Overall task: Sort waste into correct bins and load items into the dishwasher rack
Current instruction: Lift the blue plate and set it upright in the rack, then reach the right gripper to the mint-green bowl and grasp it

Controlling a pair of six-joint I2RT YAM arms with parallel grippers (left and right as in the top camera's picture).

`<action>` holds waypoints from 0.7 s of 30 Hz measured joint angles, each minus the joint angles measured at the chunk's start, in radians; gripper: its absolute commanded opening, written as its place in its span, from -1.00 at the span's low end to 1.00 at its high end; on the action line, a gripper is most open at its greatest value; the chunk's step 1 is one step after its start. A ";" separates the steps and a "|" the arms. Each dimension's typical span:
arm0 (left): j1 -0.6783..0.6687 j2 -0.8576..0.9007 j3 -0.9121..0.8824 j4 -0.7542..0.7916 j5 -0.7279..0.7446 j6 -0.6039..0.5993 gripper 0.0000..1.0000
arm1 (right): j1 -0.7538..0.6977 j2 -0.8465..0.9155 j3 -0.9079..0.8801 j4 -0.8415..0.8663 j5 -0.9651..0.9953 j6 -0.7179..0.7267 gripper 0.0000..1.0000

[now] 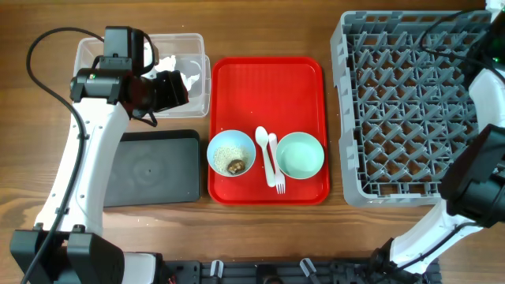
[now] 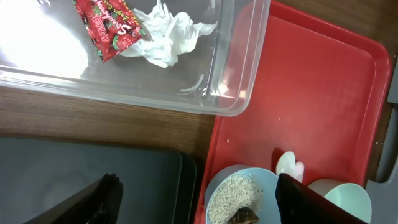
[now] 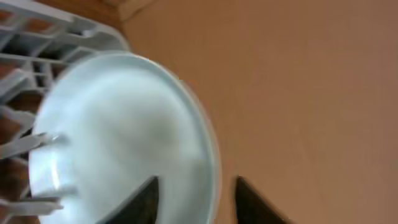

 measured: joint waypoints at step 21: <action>0.000 0.000 0.000 -0.003 0.000 0.000 0.78 | 0.256 -0.323 0.006 -0.842 -0.956 0.587 0.48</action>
